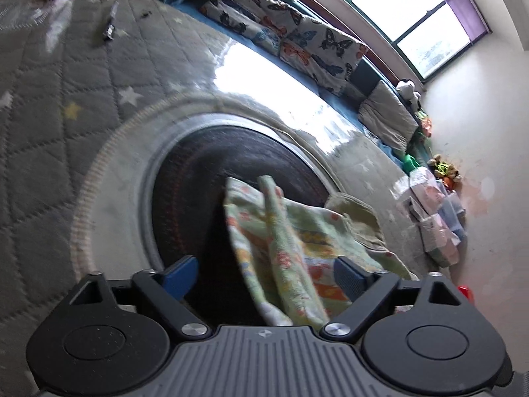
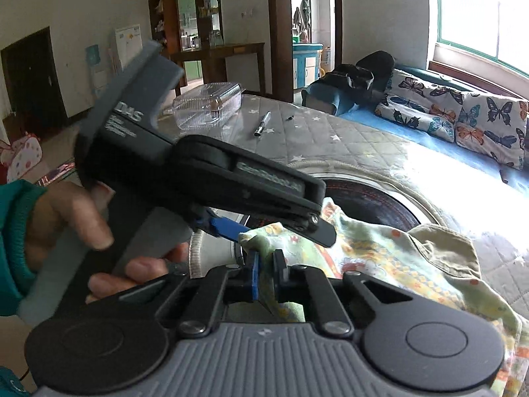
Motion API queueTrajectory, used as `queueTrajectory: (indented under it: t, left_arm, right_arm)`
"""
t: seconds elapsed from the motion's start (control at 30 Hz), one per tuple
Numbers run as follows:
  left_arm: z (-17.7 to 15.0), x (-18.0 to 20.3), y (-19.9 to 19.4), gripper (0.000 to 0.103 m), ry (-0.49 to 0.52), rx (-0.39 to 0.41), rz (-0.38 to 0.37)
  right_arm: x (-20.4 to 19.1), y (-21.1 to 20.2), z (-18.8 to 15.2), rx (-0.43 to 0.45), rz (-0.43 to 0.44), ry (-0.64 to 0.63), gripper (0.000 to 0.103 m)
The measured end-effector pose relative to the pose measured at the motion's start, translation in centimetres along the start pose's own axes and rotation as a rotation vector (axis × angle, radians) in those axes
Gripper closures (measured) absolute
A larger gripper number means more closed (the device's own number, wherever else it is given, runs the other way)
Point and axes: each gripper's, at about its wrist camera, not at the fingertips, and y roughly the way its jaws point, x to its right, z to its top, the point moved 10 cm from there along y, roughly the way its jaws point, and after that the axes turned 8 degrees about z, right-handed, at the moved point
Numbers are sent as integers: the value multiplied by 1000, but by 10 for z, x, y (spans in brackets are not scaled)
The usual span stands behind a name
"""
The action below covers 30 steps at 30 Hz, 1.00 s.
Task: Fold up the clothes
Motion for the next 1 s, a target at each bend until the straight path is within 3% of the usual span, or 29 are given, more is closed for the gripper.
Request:
queueTrajectory:
  t: [0.07, 0.3, 0.37, 0.47, 0.53, 0.6, 0.77, 1.0]
  left_arm:
    - [-3, 3, 4, 29, -14, -20, -15]
    - [-10, 3, 14, 77, -78, -60, -46]
    - [-11, 0, 15, 83, -84, -60, -42]
    - [-11, 0, 15, 85, -82, -57, -40]
    - [-11, 0, 15, 85, -75, -53, -34]
    - [-11, 0, 15, 85, -69, -50, -30]
    - [-12, 1, 15, 85, -67, -48, -24]
    - [-11, 2, 15, 85, -53, -43, -7]
  right_arm:
    - [0, -4, -2, 6, 7, 7, 96]
    - [-5, -7, -9, -7, 33, 8, 94]
    - [-2, -10, -10, -2, 29, 12, 94]
    - [5, -21, -13, 10, 4, 24, 93]
    - [16, -27, -16, 12, -24, 43, 86]
    - [28, -34, -20, 13, -60, 63, 85]
    - [84, -55, -42, -4, -202, 145, 82]
    - [160, -86, -72, 0, -394, 277, 67]
